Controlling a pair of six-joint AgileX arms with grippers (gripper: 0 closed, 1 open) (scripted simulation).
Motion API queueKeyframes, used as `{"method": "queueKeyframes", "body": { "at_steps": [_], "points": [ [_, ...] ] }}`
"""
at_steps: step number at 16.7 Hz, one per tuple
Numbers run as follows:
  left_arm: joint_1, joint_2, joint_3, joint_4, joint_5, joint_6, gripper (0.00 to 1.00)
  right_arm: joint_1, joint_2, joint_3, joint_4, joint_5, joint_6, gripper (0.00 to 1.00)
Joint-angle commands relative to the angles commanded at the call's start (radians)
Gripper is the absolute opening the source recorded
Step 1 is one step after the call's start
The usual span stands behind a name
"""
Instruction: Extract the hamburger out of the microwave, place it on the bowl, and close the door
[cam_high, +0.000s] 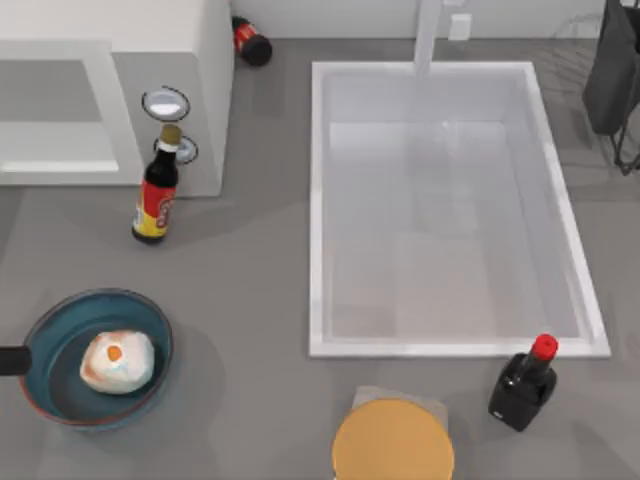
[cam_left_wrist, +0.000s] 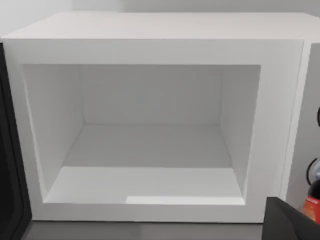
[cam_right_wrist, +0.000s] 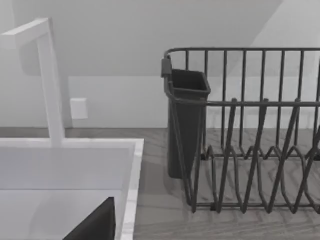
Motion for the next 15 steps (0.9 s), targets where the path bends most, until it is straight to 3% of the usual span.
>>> {"method": "queueKeyframes", "body": {
  "at_steps": [6,11,15],
  "points": [
    [0.072,0.146,-0.039,0.191,0.072,0.002,0.0,0.0,0.0,0.0,0.0,0.0,0.0,1.0],
    [0.068,0.164,-0.015,0.186,0.068,0.003,0.0,0.0,0.0,0.0,0.0,0.0,0.0,1.0],
    [0.005,0.075,-0.007,0.09,0.005,0.001,0.0,0.0,0.0,0.0,0.0,0.0,0.0,1.0]
  ]
}}
